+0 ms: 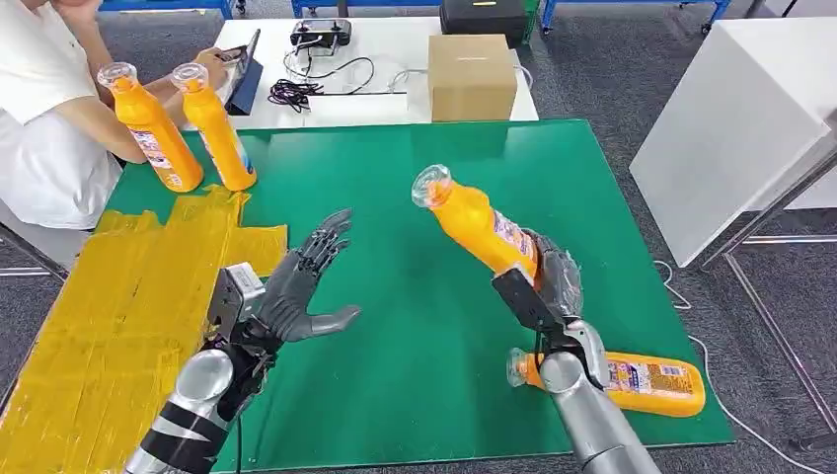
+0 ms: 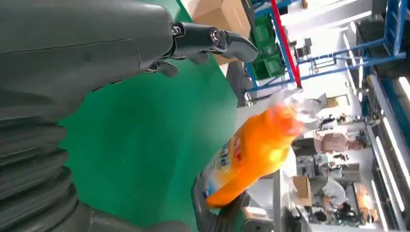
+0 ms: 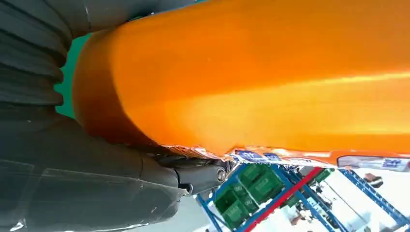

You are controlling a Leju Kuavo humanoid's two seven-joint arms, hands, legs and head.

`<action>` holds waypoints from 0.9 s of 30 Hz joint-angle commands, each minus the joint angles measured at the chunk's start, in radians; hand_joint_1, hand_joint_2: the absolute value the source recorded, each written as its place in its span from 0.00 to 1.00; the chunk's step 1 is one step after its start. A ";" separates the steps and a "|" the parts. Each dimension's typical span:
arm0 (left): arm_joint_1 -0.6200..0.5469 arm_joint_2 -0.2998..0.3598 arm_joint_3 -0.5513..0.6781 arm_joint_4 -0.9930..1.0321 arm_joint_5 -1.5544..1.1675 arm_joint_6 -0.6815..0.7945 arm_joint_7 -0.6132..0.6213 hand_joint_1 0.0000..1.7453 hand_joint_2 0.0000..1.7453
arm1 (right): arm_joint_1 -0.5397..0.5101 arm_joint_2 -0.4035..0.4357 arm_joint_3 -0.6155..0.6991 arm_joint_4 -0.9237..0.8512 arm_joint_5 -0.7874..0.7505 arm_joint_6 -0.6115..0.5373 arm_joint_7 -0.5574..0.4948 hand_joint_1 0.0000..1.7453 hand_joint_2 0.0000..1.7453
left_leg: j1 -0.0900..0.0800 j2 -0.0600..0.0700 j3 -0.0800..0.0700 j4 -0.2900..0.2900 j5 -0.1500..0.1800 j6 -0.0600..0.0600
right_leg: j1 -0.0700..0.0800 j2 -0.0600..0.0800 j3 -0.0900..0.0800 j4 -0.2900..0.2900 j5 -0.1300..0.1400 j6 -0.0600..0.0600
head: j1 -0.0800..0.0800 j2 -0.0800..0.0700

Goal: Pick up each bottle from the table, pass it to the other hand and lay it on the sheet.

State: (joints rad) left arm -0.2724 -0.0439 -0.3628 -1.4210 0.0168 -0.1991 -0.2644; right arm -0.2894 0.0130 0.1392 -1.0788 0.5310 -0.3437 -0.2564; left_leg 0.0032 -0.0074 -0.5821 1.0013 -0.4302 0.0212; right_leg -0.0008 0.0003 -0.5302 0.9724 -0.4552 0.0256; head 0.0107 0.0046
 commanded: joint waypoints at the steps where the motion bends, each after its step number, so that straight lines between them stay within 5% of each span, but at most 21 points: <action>1: -0.062 0.011 -0.071 0.071 0.011 0.002 0.012 0.00 1.00 | -0.011 0.078 -0.032 -0.015 -0.063 0.000 -0.030 1.00 1.00 | 0.001 0.000 0.002 0.000 -0.001 -0.001 | 0.001 -0.001 0.003 -0.001 -0.001 0.000 | 0.000 0.000; 8: -0.076 0.009 -0.087 0.086 0.032 -0.006 0.014 0.00 1.00 | 0.003 0.115 0.002 -0.038 -0.150 0.055 -0.081 1.00 1.00 | 0.001 0.002 0.004 -0.001 -0.001 -0.002 | 0.001 0.001 0.004 -0.002 -0.001 0.000 | 0.000 0.000; 17: -0.131 0.008 -0.129 0.119 0.098 -0.016 0.022 0.00 1.00 | 0.001 0.161 0.206 -0.068 -0.301 0.189 -0.142 1.00 1.00 | 0.001 0.001 0.000 0.000 0.000 -0.001 | 0.000 0.000 0.000 0.000 0.000 0.000 | 0.000 0.000; 27: -0.136 0.011 -0.117 0.142 0.146 -0.005 0.014 0.00 1.00 | 0.011 0.175 0.497 -0.077 -0.279 0.249 -0.140 1.00 1.00 | 0.001 0.000 -0.001 -0.001 0.000 -0.001 | 0.000 0.000 -0.001 0.000 0.000 0.000 | 0.000 0.000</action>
State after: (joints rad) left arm -0.3575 -0.0458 -0.4646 -1.3600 0.1408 -0.2106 -0.2495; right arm -0.2490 0.2102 0.4048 -1.1650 0.2411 -0.1213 -0.4021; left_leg 0.0037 -0.0077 -0.5839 1.0011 -0.4301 0.0210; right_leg -0.0008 0.0000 -0.5321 0.9727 -0.4553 0.0255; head 0.0107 0.0046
